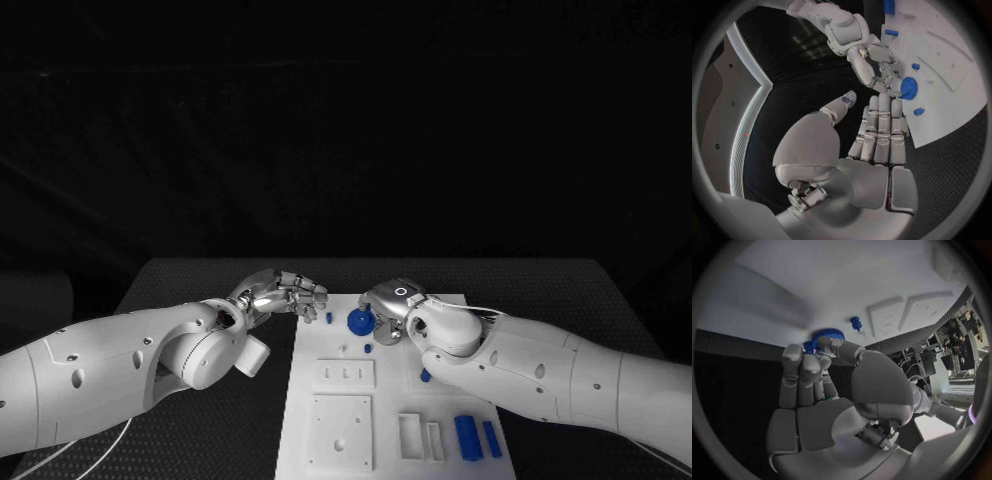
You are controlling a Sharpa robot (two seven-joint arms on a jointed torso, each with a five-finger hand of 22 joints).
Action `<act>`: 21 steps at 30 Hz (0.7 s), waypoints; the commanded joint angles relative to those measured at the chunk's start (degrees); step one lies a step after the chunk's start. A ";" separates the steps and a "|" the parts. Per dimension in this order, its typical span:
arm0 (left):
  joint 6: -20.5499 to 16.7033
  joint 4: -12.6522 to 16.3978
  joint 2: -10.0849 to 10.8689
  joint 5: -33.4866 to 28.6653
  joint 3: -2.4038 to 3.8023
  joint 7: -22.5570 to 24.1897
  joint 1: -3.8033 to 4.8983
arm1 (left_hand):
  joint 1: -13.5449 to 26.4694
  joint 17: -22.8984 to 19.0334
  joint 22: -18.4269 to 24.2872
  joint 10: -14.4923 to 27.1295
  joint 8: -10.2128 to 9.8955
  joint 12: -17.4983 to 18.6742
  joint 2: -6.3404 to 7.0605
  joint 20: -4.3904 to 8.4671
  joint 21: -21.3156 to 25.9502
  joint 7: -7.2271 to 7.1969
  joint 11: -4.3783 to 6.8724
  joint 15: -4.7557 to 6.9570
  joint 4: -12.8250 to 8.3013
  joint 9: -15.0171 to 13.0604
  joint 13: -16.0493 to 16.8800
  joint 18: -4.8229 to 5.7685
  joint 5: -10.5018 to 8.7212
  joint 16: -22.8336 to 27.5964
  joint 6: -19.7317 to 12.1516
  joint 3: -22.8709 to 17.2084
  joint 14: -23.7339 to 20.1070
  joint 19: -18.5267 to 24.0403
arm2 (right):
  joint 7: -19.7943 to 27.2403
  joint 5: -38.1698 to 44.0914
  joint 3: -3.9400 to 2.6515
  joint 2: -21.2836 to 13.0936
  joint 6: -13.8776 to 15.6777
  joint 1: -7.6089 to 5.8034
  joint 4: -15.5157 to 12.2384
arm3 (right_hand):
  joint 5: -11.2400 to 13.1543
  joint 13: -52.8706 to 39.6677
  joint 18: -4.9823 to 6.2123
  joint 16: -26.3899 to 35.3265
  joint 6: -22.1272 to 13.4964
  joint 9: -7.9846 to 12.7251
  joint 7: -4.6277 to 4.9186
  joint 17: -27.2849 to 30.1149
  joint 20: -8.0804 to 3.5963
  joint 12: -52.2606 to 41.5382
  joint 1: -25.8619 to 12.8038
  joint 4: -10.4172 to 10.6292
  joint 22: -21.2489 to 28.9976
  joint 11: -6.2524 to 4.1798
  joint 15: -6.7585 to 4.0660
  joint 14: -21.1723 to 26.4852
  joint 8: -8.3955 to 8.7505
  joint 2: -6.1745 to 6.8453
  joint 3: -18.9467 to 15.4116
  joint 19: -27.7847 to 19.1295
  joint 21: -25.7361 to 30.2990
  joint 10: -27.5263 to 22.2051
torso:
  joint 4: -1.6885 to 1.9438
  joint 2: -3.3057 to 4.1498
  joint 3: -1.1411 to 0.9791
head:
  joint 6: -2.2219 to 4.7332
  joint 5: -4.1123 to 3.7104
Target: Assemble the parts on the task board
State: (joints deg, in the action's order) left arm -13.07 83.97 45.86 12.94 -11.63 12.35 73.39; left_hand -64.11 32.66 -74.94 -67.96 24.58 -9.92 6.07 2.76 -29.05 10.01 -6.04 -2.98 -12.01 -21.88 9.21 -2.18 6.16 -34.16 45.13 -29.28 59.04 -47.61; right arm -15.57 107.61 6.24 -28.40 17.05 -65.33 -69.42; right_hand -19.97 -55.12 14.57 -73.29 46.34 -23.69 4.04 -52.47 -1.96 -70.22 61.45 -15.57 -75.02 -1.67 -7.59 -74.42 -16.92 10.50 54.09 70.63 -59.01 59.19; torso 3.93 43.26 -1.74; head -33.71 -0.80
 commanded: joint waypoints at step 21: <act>0.32 0.17 0.22 0.30 0.05 0.15 0.06 | 0.58 0.11 -1.14 0.18 -0.29 0.32 0.06 -0.04 -0.36 0.41 -0.21 -0.03 -0.07 -0.08 0.07 -0.93 0.29 0.27 -0.31 -0.34 -0.48 0.32 | 1.37 -3.97 -0.04 -3.29 -2.26 0.32 -3.21 | -0.82 -0.21 0.43 0.38 0.75 -0.18 0.95 -0.35 -0.39 -0.08 -0.92 -0.28 -0.79 0.35 0.22 -0.09 -0.80 0.04 0.82 0.52 -0.34 0.17 | -0.24 -0.04 -0.08 | 0.39 -0.06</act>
State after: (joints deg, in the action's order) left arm -13.06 83.96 46.09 12.97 -11.62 12.24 73.39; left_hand -64.11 32.72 -74.92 -67.96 24.59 -9.92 6.07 2.76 -29.05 10.21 -6.04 -2.98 -12.01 -21.86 9.20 -2.14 6.16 -34.16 44.92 -29.28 59.04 -47.61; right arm -15.11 104.84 6.21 -31.67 16.50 -65.05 -72.44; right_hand -20.64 -55.26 14.20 -73.10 46.65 -23.91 4.02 -52.77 -2.26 -70.22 60.86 -15.73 -75.02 -1.74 -7.58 -74.43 -17.81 10.62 54.56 70.95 -59.01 59.51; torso 3.71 43.19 -1.75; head -33.29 -0.78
